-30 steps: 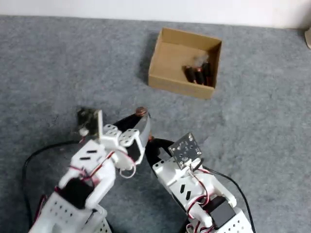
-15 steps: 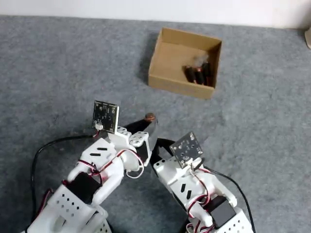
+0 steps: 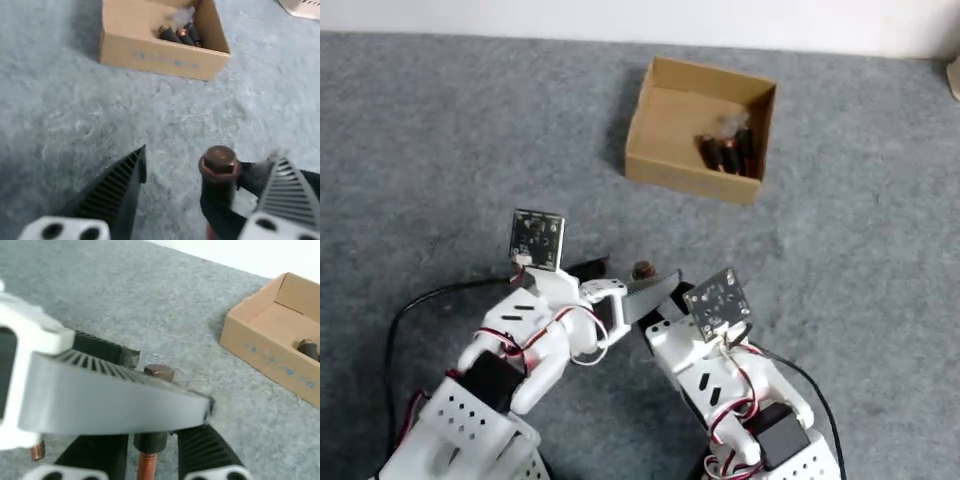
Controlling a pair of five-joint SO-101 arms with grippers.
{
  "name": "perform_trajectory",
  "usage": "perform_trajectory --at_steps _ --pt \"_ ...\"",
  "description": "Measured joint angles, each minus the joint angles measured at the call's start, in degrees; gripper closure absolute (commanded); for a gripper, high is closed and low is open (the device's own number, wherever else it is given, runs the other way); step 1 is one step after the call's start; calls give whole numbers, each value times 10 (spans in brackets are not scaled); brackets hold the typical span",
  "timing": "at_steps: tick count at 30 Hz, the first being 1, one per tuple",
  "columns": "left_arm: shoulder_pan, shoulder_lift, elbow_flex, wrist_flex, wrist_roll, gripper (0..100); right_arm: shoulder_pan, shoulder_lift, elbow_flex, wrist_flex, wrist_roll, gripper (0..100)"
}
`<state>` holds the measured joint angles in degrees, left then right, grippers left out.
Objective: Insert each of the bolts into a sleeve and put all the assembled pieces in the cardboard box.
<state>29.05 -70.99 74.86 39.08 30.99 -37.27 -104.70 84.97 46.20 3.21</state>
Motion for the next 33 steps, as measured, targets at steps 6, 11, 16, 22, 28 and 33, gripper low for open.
perform_trajectory --at_steps 6,11,16,22,28,33 --pt "-86 8 -20 2 57 645 4 0 -1 -1 0 994" --pt "-104 8 -22 2 60 645 5 0 -1 -1 0 994" --pt "-108 8 -22 8 60 646 5 0 -1 -1 0 994" --pt "-109 -11 -57 84 6 753 5 0 -1 -1 0 994" --pt "-188 -23 -64 89 -85 970 5 -1 -1 -1 0 994" --pt "-207 -4 -65 71 -188 996 5 -1 -1 -1 0 994"
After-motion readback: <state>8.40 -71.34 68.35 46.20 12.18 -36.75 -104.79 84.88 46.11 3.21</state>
